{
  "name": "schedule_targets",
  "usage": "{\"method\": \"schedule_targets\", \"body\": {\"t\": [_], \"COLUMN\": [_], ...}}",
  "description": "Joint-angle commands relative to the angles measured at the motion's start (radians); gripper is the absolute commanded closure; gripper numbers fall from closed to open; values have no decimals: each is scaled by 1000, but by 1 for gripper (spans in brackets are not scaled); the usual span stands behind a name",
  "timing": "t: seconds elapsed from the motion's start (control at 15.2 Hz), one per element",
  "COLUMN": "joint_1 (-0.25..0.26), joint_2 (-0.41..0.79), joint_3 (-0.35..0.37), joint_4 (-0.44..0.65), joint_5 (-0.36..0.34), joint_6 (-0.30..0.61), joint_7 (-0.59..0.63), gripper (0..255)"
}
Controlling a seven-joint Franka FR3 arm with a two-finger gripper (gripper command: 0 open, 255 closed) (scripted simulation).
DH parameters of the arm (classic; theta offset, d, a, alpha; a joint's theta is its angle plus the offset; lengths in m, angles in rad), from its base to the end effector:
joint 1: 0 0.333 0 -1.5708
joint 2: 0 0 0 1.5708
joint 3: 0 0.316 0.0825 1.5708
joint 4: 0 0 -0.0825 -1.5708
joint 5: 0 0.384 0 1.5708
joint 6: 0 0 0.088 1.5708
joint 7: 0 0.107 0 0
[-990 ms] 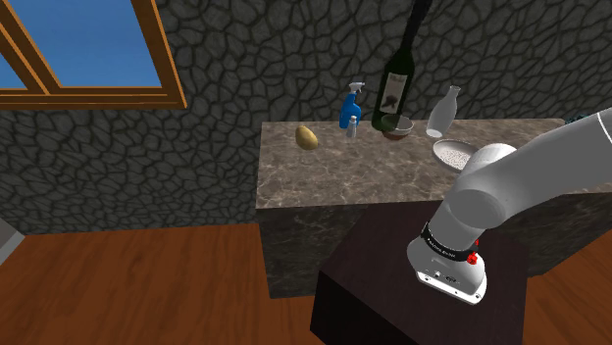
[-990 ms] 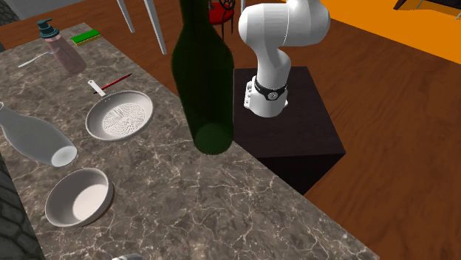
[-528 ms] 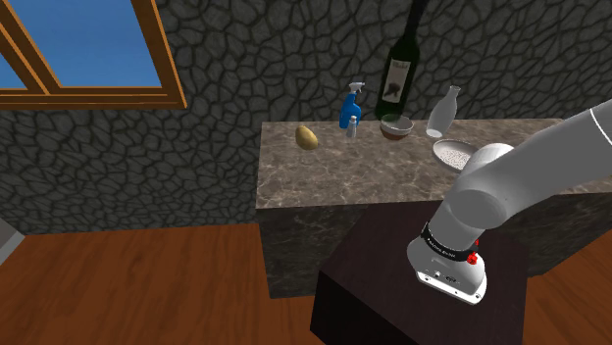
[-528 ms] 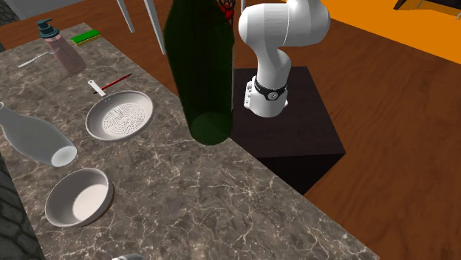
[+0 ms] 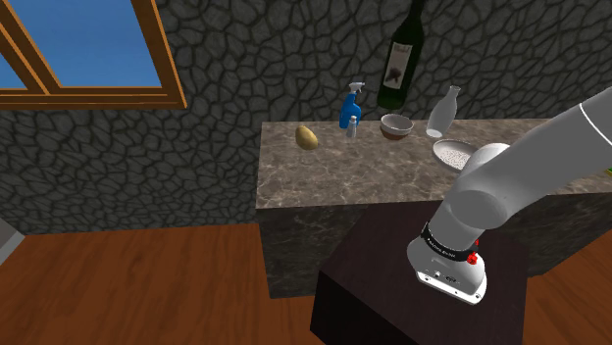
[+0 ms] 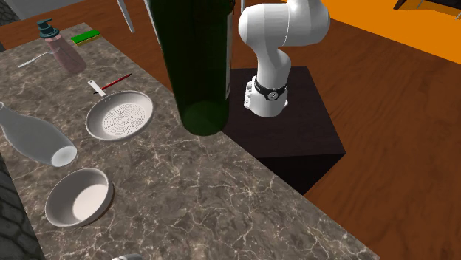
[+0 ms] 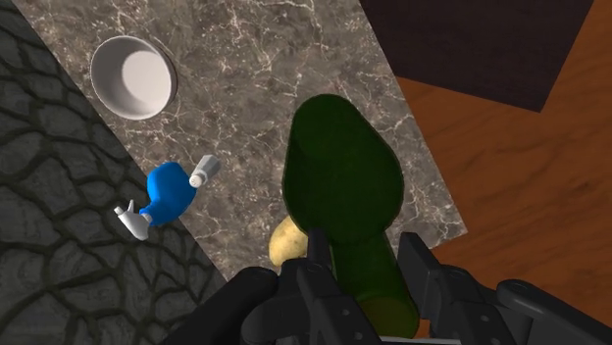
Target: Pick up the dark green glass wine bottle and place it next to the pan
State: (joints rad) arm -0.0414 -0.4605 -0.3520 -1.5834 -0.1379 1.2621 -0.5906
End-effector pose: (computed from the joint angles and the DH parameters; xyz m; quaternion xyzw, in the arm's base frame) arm 0.3031 -0.2077 0.7839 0.9947 0.0864 0.0546 0.0141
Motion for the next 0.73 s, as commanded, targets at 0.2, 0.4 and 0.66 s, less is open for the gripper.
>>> {"method": "schedule_targets", "body": {"t": [0.2,0.4,0.66], "joint_1": [7,11,14], "joint_2": [63,105,172], "joint_3": [-13,-24,-45], "joint_4": [138,227,361], "joint_5": [14,24,43], "joint_6": [-76,-124,-195], "joint_7": [-16,-28,-49], "gripper": [255,255,255]}}
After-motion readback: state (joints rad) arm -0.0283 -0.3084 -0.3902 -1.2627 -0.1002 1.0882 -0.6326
